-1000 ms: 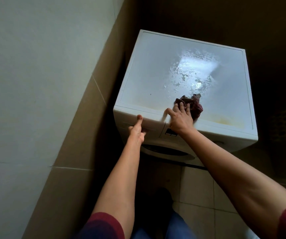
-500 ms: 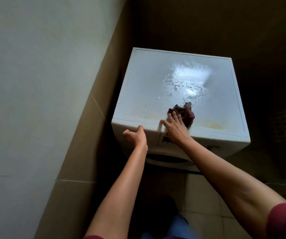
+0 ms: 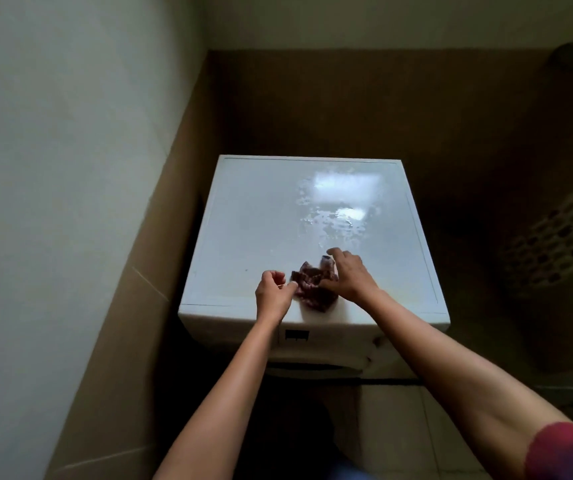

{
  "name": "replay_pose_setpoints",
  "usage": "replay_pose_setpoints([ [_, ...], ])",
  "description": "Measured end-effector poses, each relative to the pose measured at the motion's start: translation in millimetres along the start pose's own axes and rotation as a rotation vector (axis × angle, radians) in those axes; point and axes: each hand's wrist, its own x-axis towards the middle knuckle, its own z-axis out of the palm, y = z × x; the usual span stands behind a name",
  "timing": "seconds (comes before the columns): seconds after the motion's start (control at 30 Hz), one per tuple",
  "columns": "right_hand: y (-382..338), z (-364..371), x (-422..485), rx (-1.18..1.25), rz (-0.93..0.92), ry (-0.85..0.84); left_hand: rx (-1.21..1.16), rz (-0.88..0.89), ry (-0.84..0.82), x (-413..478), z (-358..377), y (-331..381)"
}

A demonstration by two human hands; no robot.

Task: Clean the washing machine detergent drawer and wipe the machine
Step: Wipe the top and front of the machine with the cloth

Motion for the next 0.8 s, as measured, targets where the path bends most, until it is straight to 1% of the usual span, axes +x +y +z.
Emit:
replay_pose_setpoints([
  [0.1,3.3,-6.3,8.4,0.175,0.072,-0.074,0.113,0.052,-0.053,9.8,9.4,8.4],
  [0.2,5.4,-8.1,16.9,0.254,0.142,-0.121,0.206,0.088,-0.089,20.8,13.9,13.4],
  [0.33,7.4,-8.0,28.1,0.257,0.155,-0.193,0.366,0.164,-0.192,34.5,14.4,9.6],
  [0.47,8.9,-11.8,38.1,0.289,0.114,-0.277,0.449,0.221,-0.324,45.6,14.9,11.4],
  [0.53,8.5,-15.3,42.5,0.37,0.105,-0.346,0.499,0.254,-0.373,50.7,15.2,13.9],
  [0.6,7.3,-23.2,47.8,0.517,0.127,-0.411,0.534,0.294,-0.393,57.0,13.0,17.6],
  [0.67,6.5,-35.2,52.0,0.642,0.122,-0.435,0.491,0.298,-0.391,62.0,6.6,22.9],
  [0.8,8.3,-56.6,55.6,0.854,0.1,-0.392,0.218,0.231,-0.451,65.5,-11.2,35.3],
])
